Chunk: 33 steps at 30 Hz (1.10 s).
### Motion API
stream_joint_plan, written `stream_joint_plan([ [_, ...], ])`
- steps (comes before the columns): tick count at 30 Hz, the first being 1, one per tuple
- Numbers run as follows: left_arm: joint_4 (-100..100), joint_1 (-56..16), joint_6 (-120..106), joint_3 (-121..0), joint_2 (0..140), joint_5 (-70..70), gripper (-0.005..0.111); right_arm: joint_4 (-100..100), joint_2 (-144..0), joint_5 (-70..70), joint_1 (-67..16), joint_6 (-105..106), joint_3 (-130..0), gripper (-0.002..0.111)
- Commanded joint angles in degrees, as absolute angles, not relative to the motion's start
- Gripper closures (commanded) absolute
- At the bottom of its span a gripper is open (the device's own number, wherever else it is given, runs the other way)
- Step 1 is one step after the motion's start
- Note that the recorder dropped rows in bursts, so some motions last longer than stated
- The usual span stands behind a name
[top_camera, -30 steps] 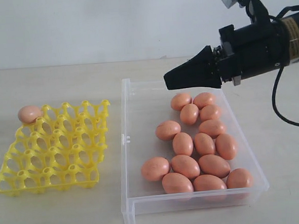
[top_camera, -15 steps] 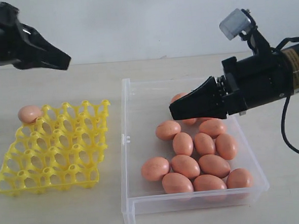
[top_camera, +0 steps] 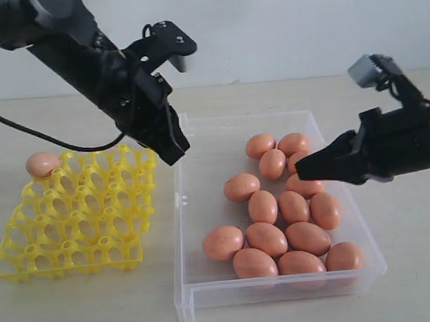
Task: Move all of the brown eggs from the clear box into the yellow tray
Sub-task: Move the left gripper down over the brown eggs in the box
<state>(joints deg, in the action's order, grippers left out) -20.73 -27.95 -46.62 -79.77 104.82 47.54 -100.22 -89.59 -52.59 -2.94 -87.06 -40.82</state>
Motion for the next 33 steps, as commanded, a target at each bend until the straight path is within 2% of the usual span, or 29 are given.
stream_joint_plan([
  [1, -19.9, -31.1, -47.1, -84.2, 108.7, 45.0, 0.103, -99.9, -84.5, -56.5, 3.7, -87.7, -40.7, 0.109],
  [4, -17.4, -33.4, -47.2, -87.1, 111.7, 45.1, 0.102, -99.9, -81.4, -59.5, 7.4, -87.8, -40.7, 0.109],
  [6, -15.6, -34.7, -47.2, -89.1, 113.6, 45.4, 0.097, -99.9, -79.6, -61.3, 9.4, -87.9, -40.7, 0.109],
  [11, -12.2, -37.3, -44.7, -92.3, 117.5, 43.4, 0.065, -99.9, -77.2, -63.6, 11.4, -87.9, -40.7, 0.109],
  [14, -9.3, -37.9, -42.3, -92.4, 118.6, 41.3, 0.053, -99.9, -77.2, -64.0, 11.4, -87.9, -40.7, 0.109],
  [33, -5.5, -38.4, -38.6, -95.1, 124.1, 40.8, 0.054, -99.9, -77.2, -65.0, 11.4, -87.7, -40.7, 0.109],
])
